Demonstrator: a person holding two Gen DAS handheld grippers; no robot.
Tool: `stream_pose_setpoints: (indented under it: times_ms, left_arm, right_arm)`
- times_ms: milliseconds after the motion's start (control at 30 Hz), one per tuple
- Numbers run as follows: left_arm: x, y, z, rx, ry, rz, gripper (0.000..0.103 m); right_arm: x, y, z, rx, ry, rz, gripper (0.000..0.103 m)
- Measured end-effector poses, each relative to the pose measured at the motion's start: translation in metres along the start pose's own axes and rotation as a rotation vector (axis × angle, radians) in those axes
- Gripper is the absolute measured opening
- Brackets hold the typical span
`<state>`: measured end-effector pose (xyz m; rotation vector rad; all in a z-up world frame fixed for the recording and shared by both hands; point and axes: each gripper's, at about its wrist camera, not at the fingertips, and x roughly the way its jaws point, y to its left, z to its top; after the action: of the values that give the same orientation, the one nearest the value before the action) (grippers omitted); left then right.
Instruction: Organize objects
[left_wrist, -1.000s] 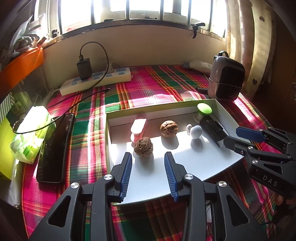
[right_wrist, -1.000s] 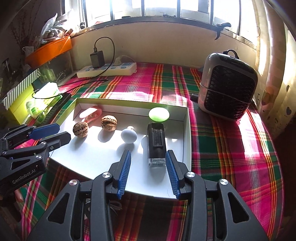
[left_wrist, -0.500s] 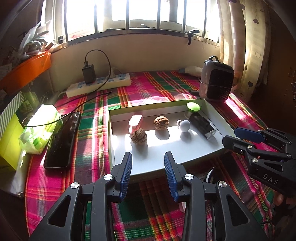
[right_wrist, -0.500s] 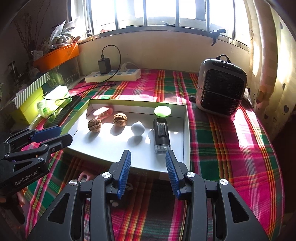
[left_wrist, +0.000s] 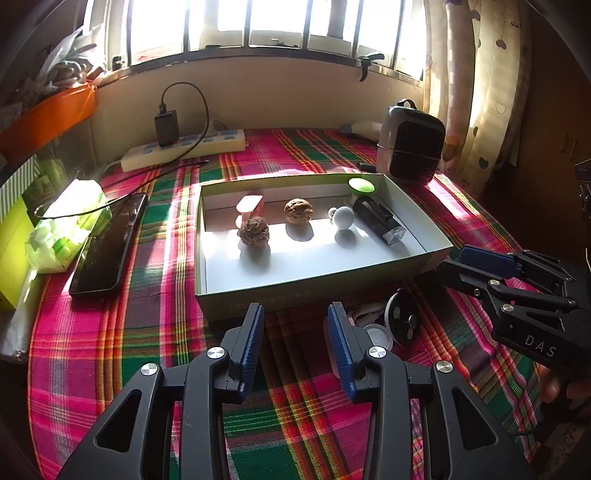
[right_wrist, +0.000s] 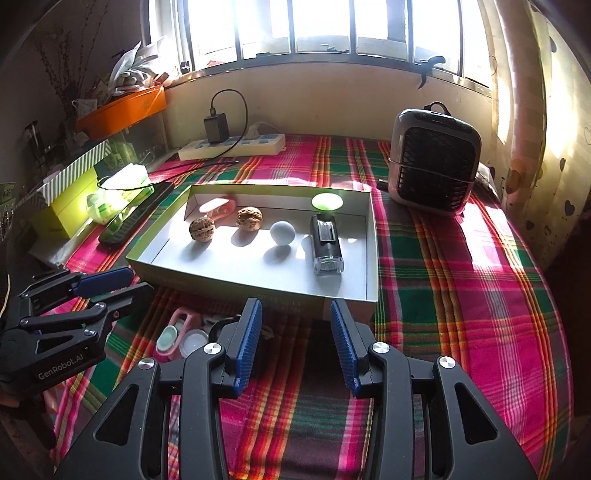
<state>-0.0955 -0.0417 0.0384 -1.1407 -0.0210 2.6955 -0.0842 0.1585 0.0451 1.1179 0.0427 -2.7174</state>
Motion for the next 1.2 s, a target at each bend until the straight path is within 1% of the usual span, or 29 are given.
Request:
stream_pose_setpoints:
  times_ms: [200, 267, 400, 567, 833, 1000, 1200]
  left_arm:
    - [0.005, -0.005, -0.008, -0.016, 0.022, -0.071, 0.036]
    - [0.008, -0.007, -0.010, -0.021, 0.035, -0.086, 0.038]
    - [0.016, -0.012, -0.014, -0.023, 0.060, -0.108, 0.038]
    - [0.021, -0.016, -0.016, -0.017, 0.078, -0.107, 0.039]
    - [0.025, -0.008, -0.011, -0.052, 0.077, -0.097, 0.039]
    - [0.025, -0.006, -0.009, -0.031, 0.079, -0.072, 0.039]
    - [0.028, -0.010, -0.007, -0.019, 0.087, -0.099, 0.039]
  right_arm:
    - [0.000, -0.003, -0.010, 0.015, 0.010, 0.008, 0.040]
    - [0.000, -0.004, -0.013, 0.020, 0.016, 0.012, 0.040]
    - [-0.001, -0.004, -0.016, 0.019, 0.018, 0.016, 0.040]
    - [-0.002, -0.005, -0.018, 0.024, 0.019, 0.016, 0.041]
    - [-0.002, -0.004, -0.018, 0.020, 0.022, 0.022, 0.041]
    - [0.000, -0.003, -0.018, 0.019, 0.028, 0.022, 0.041]
    - [0.001, -0.001, -0.017, 0.015, 0.029, 0.022, 0.041]
